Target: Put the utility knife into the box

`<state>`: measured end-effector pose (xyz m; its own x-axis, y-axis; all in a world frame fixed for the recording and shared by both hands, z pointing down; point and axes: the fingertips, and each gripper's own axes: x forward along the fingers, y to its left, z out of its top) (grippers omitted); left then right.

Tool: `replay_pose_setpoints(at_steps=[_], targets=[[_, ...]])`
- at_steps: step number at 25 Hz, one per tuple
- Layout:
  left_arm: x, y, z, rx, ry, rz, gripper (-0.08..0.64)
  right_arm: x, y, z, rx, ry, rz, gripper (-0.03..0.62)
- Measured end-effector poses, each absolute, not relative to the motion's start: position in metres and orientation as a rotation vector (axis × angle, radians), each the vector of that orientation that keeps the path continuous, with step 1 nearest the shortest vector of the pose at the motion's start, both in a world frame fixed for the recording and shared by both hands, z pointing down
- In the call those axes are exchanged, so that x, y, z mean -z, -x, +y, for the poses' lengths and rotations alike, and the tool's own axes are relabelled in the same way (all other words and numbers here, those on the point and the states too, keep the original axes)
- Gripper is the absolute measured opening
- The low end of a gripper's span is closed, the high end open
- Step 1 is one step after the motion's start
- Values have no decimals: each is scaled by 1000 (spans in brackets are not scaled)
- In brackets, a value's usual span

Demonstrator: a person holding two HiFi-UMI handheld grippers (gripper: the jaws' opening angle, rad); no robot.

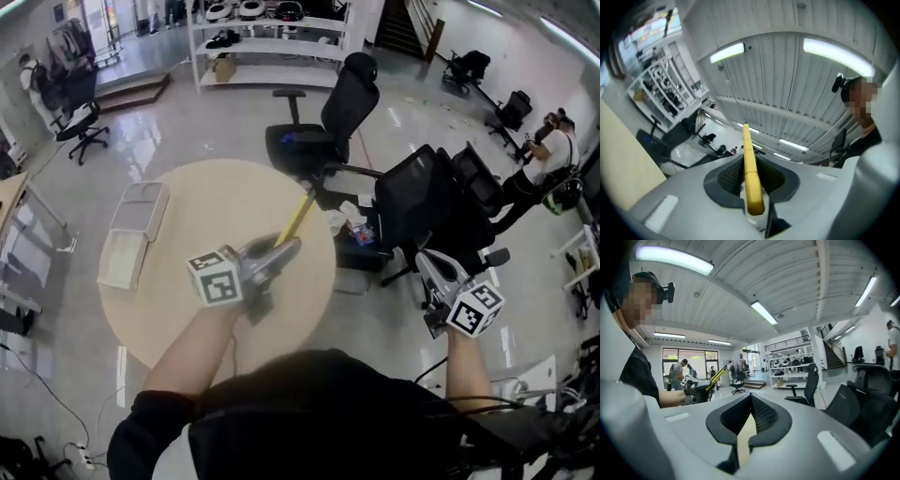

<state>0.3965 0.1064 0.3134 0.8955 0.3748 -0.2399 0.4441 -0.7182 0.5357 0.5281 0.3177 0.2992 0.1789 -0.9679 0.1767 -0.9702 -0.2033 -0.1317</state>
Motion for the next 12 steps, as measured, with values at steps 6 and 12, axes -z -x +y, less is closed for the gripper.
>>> replay_pose_setpoints(at_steps=[6, 12], targets=[[-310, -416, 98, 72, -2945, -1, 69, -294, -583, 293, -301, -2133, -2210, 14], [-313, -400, 102, 19, -2994, -384, 69, -296, -602, 257, -258, -1916, -2414, 14]])
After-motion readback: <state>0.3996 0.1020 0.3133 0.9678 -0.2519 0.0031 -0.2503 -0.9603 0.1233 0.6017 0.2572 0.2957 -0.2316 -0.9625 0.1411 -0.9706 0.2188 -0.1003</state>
